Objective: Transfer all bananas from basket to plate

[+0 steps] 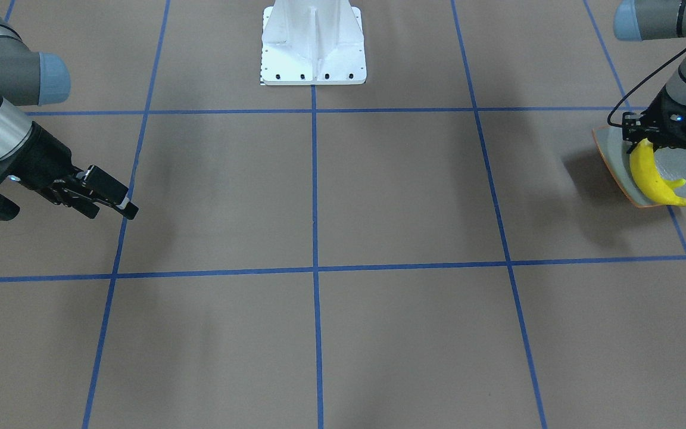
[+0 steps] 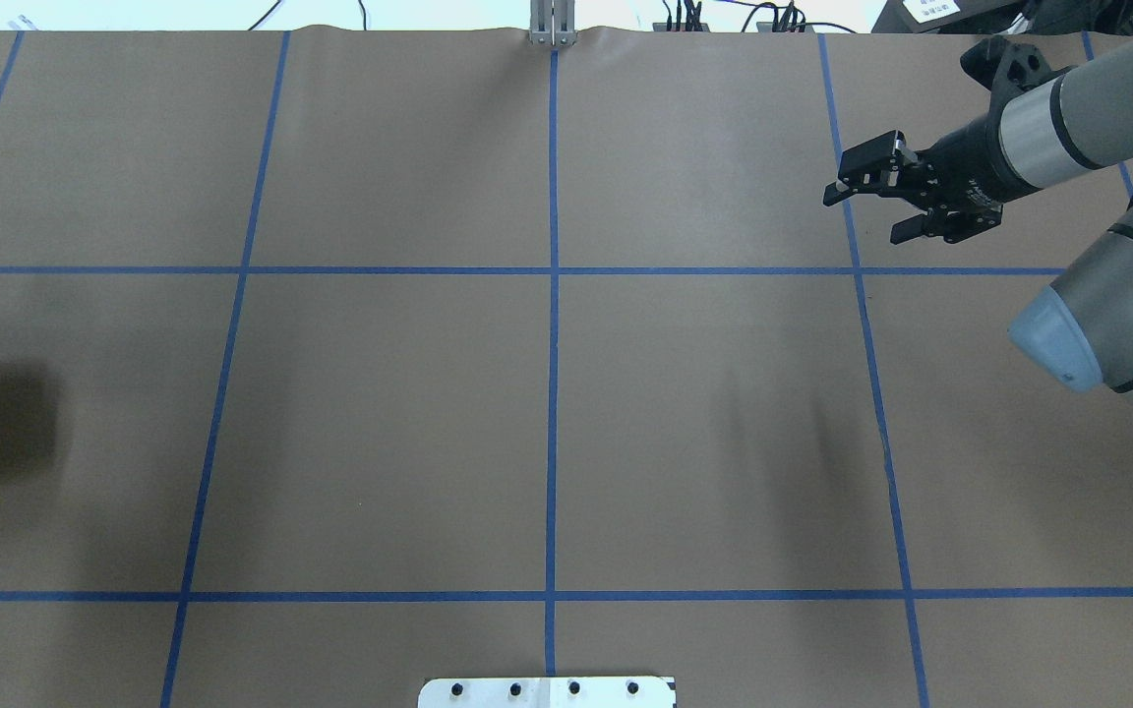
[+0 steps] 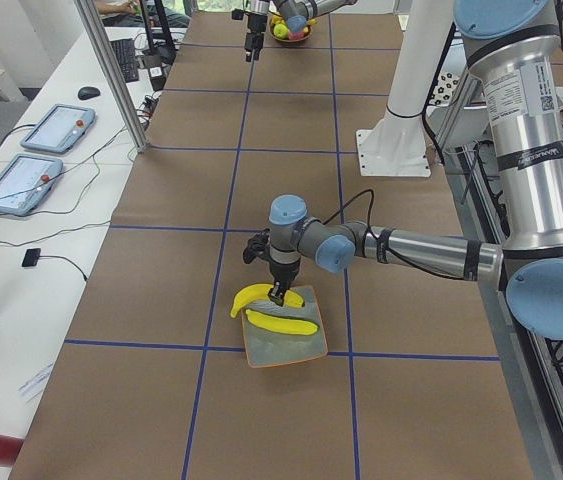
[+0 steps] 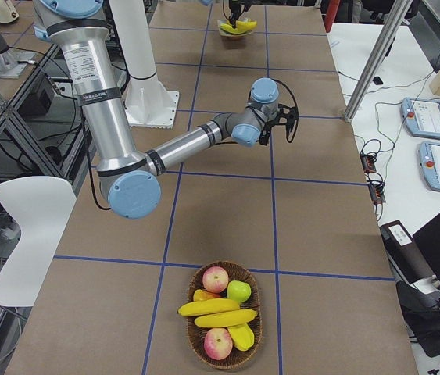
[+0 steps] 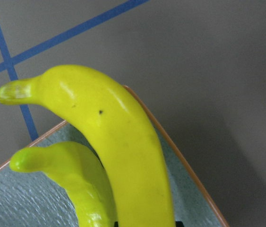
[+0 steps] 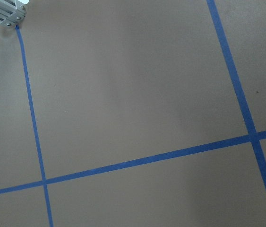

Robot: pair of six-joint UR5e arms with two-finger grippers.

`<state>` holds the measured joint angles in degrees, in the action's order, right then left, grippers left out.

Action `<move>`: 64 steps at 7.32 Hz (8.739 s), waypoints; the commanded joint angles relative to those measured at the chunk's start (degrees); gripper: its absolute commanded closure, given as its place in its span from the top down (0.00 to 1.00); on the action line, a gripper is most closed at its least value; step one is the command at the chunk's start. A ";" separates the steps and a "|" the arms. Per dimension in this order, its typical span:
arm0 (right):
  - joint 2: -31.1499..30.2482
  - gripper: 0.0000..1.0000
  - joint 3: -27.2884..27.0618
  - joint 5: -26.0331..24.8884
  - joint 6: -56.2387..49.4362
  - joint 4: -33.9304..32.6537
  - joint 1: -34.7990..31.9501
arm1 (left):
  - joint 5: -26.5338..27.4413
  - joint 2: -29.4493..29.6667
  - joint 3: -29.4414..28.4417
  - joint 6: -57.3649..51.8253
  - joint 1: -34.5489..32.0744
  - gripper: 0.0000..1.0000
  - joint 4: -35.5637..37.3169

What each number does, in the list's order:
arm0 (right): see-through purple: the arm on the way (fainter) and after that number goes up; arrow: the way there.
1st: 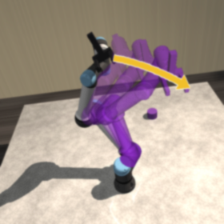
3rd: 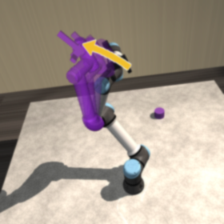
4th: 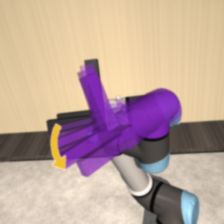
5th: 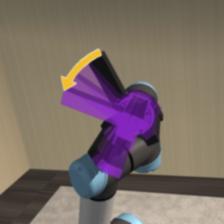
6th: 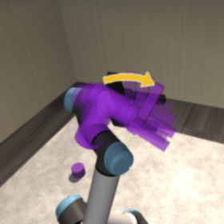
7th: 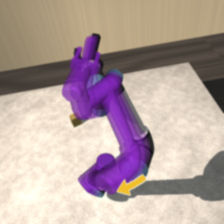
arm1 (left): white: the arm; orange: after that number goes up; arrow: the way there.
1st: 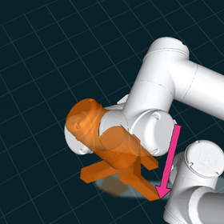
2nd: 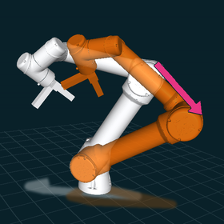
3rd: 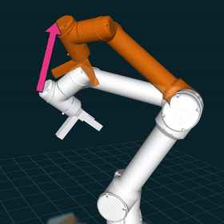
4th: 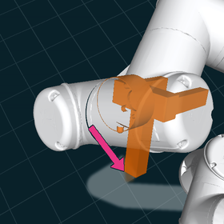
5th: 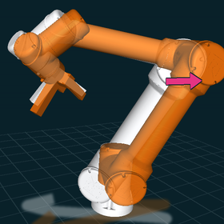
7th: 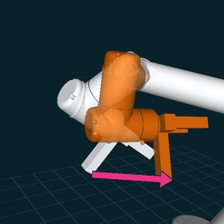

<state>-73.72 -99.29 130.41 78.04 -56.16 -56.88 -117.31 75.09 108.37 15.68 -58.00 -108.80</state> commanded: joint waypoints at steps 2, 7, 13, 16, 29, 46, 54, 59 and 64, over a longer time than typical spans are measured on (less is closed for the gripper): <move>-0.11 1.00 0.41 -1.47 0.09 0.00 1.07 | 0.42 0.14 -0.87 -0.56 1.21 0.00 4.82; -0.11 1.00 0.33 -1.47 0.27 0.00 1.25 | 0.42 0.32 -0.35 -0.74 3.24 0.99 4.91; -4.74 1.00 -0.11 -1.12 -6.53 0.00 -2.86 | -4.66 9.09 1.50 11.44 3.07 0.99 5.35; -15.35 1.00 0.41 -0.85 -26.91 -0.79 -13.31 | -9.25 11.73 0.71 14.01 3.07 0.99 5.26; -38.43 0.98 15.61 -5.43 -68.73 8.61 -31.80 | -8.99 12.98 0.97 18.69 3.15 0.99 4.74; -36.05 0.00 16.24 4.68 -73.47 14.15 -36.01 | -9.16 14.12 0.62 18.69 3.15 0.99 4.65; -11.41 0.00 14.04 13.21 -38.46 14.50 -19.99 | -10.13 33.58 -3.59 36.20 3.68 0.99 4.30; 2.88 0.00 5.46 1.82 -8.31 14.07 1.20 | -11.89 50.21 -16.40 64.24 11.76 0.99 -17.71; 6.84 0.00 -0.10 -3.31 1.58 13.98 11.25 | -9.26 63.77 -22.41 69.84 15.46 0.99 -18.73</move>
<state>-67.18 -97.65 127.74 78.76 -42.19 -47.73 -127.52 137.22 86.89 85.08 -43.30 -127.28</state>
